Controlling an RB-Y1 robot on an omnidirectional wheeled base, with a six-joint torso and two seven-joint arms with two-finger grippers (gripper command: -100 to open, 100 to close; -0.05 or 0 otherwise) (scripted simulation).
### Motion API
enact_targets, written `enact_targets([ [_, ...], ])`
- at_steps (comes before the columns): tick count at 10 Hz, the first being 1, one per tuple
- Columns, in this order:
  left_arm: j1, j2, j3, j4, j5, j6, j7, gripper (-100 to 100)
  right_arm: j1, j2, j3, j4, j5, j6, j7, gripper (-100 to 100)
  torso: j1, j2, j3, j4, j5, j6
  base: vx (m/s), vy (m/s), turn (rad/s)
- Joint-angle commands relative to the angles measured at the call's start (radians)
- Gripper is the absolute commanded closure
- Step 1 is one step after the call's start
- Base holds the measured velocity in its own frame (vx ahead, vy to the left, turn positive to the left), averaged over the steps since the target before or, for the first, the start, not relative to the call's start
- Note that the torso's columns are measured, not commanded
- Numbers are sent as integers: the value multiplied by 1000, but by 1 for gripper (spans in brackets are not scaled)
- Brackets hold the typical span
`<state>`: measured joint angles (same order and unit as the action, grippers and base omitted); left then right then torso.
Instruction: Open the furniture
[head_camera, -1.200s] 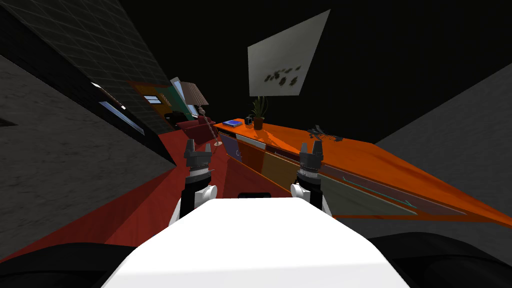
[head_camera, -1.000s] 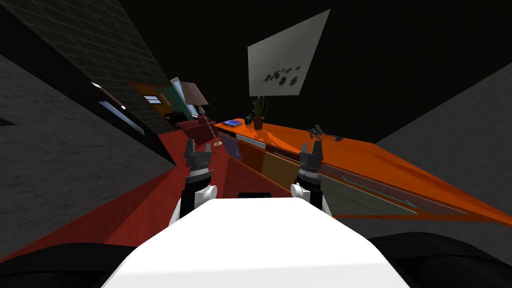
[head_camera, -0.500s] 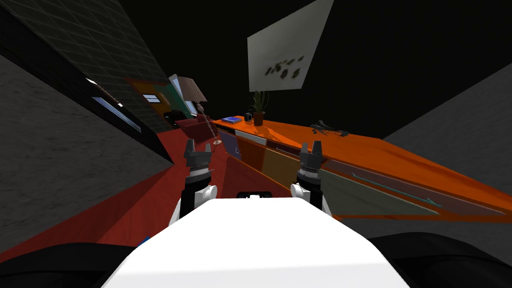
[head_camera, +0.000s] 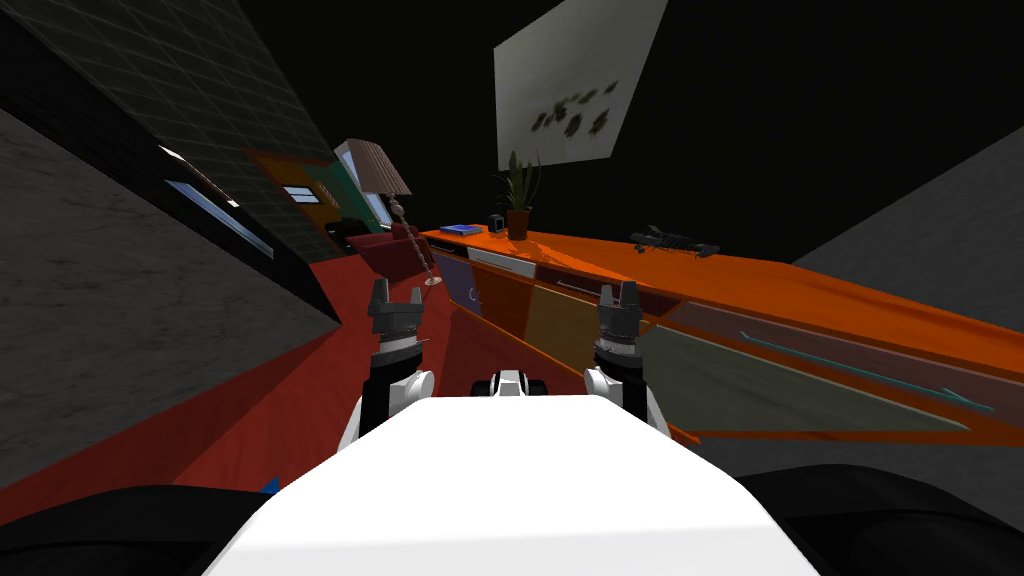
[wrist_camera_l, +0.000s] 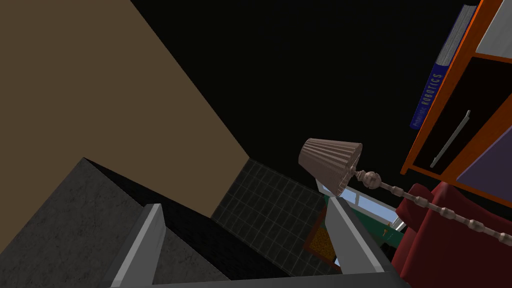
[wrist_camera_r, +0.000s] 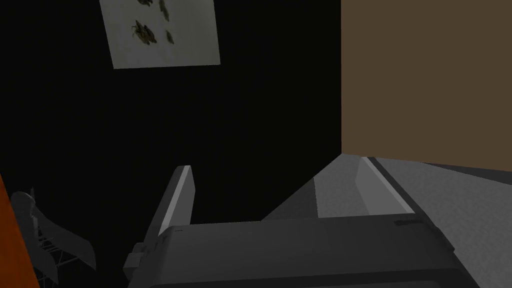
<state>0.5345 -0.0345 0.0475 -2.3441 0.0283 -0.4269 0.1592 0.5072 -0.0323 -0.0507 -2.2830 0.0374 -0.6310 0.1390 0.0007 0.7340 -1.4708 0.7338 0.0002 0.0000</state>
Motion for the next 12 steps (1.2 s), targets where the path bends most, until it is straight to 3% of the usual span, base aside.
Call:
enact_targets([
  [1,0,0,0,0,0,0,0,0,-9,-74,-2,13,40,8,41,-100,0,2,-5,3,0,0,29,31,2],
  [6,0,0,0,0,0,0,0,0,-37,-151,-16,43,169,34,167,-100,0,4,-5,4,0,0,39,56,3],
  [12,0,0,0,0,0,0,0,0,-67,-174,-31,70,308,61,305,-100,-1,4,-5,4,0,0,35,50,3],
])
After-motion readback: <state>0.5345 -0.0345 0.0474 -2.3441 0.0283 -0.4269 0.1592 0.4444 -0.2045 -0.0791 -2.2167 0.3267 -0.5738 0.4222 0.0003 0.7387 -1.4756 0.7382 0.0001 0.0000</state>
